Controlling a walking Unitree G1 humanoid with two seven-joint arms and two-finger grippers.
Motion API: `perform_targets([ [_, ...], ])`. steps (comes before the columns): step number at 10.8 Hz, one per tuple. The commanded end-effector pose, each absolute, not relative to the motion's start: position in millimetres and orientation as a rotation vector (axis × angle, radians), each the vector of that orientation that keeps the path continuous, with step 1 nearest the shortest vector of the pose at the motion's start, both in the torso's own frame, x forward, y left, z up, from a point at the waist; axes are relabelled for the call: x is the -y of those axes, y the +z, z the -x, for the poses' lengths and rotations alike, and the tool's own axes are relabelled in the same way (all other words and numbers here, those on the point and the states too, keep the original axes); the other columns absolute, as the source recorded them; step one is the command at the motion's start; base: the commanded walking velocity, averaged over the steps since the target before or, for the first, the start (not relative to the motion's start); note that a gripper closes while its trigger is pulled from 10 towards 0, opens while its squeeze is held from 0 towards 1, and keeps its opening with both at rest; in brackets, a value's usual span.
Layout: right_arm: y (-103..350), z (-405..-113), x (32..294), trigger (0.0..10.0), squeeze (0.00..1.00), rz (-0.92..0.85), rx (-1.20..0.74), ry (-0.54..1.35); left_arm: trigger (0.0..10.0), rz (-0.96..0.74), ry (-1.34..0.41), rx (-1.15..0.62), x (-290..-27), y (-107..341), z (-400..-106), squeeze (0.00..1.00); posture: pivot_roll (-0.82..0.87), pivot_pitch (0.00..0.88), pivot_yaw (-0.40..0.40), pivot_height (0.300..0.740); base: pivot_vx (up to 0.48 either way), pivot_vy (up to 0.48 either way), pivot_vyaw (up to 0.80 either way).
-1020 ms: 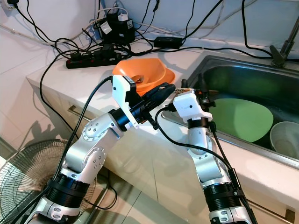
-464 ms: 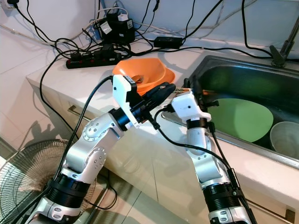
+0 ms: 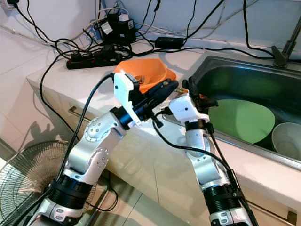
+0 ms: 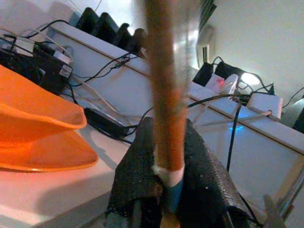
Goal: Kitchen organization
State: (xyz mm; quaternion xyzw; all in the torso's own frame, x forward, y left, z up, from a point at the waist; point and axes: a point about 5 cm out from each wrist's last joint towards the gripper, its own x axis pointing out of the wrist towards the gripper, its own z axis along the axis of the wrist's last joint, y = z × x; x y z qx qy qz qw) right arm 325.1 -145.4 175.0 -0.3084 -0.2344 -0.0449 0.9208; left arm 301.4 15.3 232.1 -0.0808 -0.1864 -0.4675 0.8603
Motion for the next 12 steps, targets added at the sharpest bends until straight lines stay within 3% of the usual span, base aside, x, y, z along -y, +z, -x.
perform_targets([
  [1,180,-327,150,0.0,0.00,0.599,0.496,-0.125,10.0,0.180,-0.889,0.392,-33,232,-310,1.00,0.06,0.040,0.133,0.740,0.000,0.000,0.00],
  [7,180,-327,150,0.0,0.00,0.597,0.492,-0.123,10.0,0.340,-0.887,0.433,-39,247,-307,1.00,0.06,0.042,0.133,0.740,0.000,0.000,0.00],
  [8,181,-328,151,0.0,0.00,0.586,0.486,-0.128,10.0,0.360,-0.880,0.444,-42,249,-306,0.28,0.06,0.042,0.132,0.740,0.000,0.000,0.00],
  [9,183,-330,154,0.0,0.00,0.578,0.479,-0.137,10.0,0.435,-0.893,0.435,-46,251,-305,0.00,0.06,0.041,0.132,0.740,0.000,0.000,0.00],
  [12,183,-335,154,0.0,0.00,0.566,0.455,-0.131,10.0,0.471,-0.864,0.440,-53,254,-307,0.00,0.06,0.039,0.130,0.740,0.000,0.000,0.00],
])
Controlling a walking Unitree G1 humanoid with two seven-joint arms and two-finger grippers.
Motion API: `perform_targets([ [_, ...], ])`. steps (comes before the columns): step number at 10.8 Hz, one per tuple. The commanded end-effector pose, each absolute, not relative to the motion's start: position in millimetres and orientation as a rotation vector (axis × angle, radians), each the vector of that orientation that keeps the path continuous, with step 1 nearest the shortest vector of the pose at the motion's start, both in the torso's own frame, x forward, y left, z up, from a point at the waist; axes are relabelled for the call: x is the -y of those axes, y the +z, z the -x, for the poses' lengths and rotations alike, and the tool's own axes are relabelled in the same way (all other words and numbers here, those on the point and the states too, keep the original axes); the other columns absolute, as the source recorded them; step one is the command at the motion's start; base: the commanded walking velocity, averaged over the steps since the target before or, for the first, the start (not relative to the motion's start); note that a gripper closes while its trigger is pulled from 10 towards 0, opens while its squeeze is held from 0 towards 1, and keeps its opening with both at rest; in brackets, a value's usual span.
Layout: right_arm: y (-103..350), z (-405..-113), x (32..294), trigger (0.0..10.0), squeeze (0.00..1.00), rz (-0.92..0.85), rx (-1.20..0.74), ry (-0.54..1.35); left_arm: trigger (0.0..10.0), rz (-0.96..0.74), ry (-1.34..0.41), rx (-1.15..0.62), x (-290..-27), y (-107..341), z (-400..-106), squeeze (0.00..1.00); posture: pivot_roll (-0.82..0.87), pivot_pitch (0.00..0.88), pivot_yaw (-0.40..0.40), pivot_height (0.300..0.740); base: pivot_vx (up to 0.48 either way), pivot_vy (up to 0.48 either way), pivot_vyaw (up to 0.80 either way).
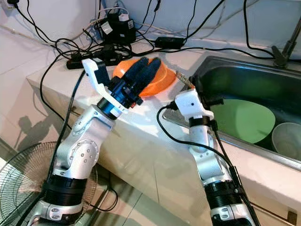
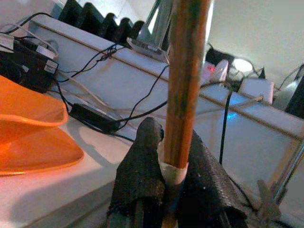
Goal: Kitchen organization
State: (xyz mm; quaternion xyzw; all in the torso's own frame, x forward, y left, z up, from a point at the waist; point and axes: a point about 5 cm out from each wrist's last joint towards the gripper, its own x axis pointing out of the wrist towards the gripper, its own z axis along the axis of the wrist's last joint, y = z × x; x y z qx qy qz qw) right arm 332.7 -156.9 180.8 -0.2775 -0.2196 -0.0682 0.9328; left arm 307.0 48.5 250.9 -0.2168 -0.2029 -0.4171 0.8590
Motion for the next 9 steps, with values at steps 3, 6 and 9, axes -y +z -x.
perform_targets([
  [3,193,-346,172,8.0,0.00,0.439,0.381,-0.195,10.0,0.239,-0.763,0.356,-63,234,-317,0.00,0.06,0.039,0.130,0.740,0.000,0.000,0.00],
  [6,194,-360,197,10.0,0.00,0.341,0.273,-0.275,10.0,0.030,-0.779,0.181,-74,181,-312,0.00,0.06,0.037,0.122,0.740,0.000,0.000,0.00],
  [9,188,-372,200,10.0,0.00,0.320,0.190,-0.282,10.0,-0.017,-0.874,0.050,-63,154,-304,0.00,0.05,0.037,0.122,0.740,0.000,0.000,0.00],
])
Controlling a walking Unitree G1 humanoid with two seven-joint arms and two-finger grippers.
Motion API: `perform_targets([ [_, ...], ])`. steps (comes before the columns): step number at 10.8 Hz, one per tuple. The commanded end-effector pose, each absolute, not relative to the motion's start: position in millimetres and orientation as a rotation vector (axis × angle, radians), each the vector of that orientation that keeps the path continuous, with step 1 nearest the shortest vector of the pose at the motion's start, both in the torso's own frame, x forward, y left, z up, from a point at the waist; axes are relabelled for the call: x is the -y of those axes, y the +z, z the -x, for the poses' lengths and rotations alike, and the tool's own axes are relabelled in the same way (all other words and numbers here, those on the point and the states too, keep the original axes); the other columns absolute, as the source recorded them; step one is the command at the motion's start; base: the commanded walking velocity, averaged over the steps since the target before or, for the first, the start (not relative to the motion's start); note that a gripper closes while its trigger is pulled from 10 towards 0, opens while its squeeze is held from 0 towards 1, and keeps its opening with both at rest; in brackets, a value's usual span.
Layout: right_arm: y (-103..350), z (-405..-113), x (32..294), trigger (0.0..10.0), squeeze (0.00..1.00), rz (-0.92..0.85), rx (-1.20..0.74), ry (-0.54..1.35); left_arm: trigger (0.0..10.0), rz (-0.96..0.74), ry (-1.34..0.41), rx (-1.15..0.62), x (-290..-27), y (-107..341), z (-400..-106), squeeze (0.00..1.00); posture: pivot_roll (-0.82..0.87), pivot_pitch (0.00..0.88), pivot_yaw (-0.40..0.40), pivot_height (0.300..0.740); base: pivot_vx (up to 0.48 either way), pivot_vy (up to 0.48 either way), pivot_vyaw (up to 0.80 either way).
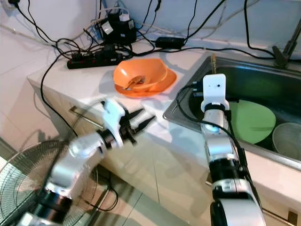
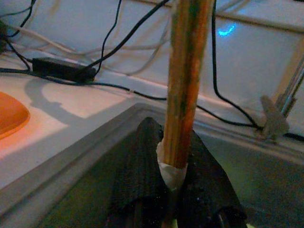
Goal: Kitchen organization
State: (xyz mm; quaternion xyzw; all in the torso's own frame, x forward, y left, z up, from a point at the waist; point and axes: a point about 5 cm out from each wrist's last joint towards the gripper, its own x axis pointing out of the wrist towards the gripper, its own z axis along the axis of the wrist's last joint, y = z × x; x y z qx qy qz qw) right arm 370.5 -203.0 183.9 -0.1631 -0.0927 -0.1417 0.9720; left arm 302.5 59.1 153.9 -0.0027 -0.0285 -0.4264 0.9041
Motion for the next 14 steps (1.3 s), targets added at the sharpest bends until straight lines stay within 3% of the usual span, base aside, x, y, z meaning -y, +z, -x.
perform_targets([
  [1,187,-376,201,10.0,0.00,0.303,0.170,-0.279,10.0,-0.005,-0.897,0.043,-58,151,-302,0.00,0.06,0.034,0.121,0.740,0.000,0.000,0.00],
  [7,175,-388,199,10.0,0.00,0.268,0.063,-0.271,10.0,-0.020,-0.931,0.012,-49,143,-301,0.00,0.05,0.018,0.123,0.740,0.000,0.000,0.00],
  [8,172,-388,197,10.0,0.60,0.264,0.050,-0.265,10.0,-0.021,-0.936,0.008,-48,143,-301,0.00,0.05,0.014,0.125,0.740,0.000,0.000,0.00],
  [9,171,-388,197,10.0,1.00,0.259,0.051,-0.262,10.0,-0.020,-0.940,0.009,-47,142,-300,0.00,0.05,0.010,0.124,0.740,0.000,0.000,0.00],
  [14,169,-388,196,10.0,1.00,0.265,0.046,-0.251,10.0,-0.013,-0.950,0.008,-45,141,-297,0.00,0.04,0.000,0.123,0.740,0.000,0.000,0.00],
])
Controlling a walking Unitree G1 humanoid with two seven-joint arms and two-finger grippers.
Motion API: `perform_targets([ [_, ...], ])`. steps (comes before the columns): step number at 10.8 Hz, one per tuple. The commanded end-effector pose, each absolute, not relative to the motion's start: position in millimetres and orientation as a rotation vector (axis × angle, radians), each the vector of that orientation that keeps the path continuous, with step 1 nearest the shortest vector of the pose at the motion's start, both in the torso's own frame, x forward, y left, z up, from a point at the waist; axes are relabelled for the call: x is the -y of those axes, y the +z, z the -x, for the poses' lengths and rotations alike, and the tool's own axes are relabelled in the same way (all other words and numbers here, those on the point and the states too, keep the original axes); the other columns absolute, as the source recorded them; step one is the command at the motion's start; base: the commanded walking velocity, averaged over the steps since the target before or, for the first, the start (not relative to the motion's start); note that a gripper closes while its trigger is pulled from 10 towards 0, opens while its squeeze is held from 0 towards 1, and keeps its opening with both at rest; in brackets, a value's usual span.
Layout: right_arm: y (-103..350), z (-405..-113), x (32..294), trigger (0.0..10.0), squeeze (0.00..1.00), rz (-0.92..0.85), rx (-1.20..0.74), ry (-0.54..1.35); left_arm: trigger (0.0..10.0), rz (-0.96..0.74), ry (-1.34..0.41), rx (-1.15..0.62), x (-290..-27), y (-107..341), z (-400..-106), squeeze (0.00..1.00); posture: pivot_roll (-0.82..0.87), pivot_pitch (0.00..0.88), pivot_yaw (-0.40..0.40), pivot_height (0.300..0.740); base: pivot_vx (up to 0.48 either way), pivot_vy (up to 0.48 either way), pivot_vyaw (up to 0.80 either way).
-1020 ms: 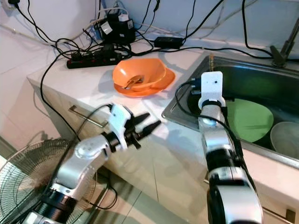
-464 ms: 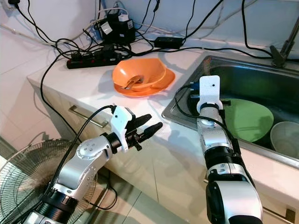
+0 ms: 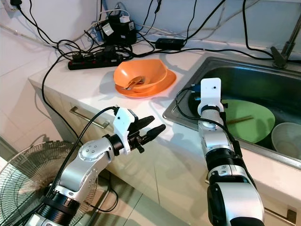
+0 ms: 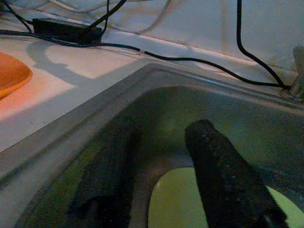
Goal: Kitchen organization
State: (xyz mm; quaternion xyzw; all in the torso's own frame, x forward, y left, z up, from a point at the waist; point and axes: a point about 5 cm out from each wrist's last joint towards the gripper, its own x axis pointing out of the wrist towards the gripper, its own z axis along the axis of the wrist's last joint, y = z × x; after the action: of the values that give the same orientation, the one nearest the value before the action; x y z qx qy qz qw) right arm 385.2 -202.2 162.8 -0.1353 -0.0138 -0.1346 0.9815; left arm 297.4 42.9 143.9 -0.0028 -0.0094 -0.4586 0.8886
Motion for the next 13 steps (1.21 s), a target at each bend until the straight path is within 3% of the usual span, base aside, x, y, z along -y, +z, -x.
perform_targets([
  [1,170,-388,195,10.0,0.00,0.279,0.074,-0.247,10.0,-0.013,-0.950,0.009,-44,141,-298,0.00,0.04,0.000,0.123,0.740,0.000,0.000,0.00],
  [4,190,-378,185,10.0,0.00,0.314,0.282,-0.194,10.0,-0.010,-0.888,0.067,-48,146,-302,0.00,0.03,0.000,0.127,0.740,0.000,0.000,0.00],
  [6,194,-351,170,10.0,0.00,0.288,0.463,-0.143,10.0,-0.012,-0.775,0.157,-56,157,-310,0.00,0.03,0.000,0.127,0.740,0.000,0.000,0.00],
  [13,168,-309,135,10.0,0.00,0.312,0.535,-0.129,10.0,-0.110,-0.564,0.277,-79,161,-319,0.00,0.04,0.045,0.125,0.740,0.000,0.000,0.00],
])
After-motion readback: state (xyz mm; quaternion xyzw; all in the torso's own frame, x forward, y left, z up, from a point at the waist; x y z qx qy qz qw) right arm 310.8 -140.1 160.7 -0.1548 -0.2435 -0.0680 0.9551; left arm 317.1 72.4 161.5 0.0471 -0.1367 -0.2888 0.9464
